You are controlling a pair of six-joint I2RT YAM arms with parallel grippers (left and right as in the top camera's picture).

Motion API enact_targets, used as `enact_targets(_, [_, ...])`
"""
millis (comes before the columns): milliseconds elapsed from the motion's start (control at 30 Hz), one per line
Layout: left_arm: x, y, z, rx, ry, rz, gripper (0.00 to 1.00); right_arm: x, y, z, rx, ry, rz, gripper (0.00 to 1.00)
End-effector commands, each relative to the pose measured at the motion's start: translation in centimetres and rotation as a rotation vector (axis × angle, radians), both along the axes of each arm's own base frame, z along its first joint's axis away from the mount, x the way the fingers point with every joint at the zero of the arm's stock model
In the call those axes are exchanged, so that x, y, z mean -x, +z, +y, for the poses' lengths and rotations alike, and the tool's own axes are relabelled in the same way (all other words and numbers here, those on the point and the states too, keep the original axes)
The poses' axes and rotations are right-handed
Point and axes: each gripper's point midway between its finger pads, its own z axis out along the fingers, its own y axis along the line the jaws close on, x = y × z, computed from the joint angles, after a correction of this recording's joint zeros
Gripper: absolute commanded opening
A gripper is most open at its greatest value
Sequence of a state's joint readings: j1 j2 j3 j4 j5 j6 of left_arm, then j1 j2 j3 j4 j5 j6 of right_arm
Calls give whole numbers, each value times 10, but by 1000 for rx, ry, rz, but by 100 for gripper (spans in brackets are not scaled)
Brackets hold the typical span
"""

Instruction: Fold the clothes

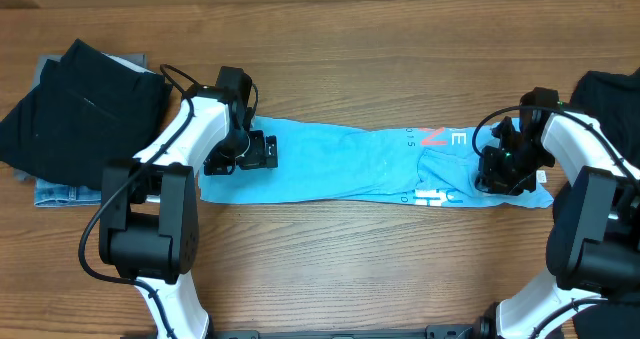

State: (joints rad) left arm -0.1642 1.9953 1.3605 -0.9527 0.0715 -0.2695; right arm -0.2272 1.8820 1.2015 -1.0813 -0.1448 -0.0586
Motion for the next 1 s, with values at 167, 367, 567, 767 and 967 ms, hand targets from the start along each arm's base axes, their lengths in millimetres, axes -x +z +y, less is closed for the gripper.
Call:
enact_targets(167, [1, 5, -1, 6, -4, -13, 100, -33, 48, -4, 7, -3, -81, 31])
enact_targets(367, [1, 5, 0, 5, -4, -13, 100, -41, 62, -19, 87, 3, -96, 33])
enact_targets(567, [1, 5, -1, 6, -4, -13, 100, -39, 48, -26, 132, 5, -94, 33])
enact_targets(767, [1, 5, -1, 6, -4, -13, 100, -40, 18, -25, 140, 6, -136, 36])
enact_targets(967, [1, 5, 0, 5, -4, -13, 100, -39, 6, -24, 143, 9, -148, 37])
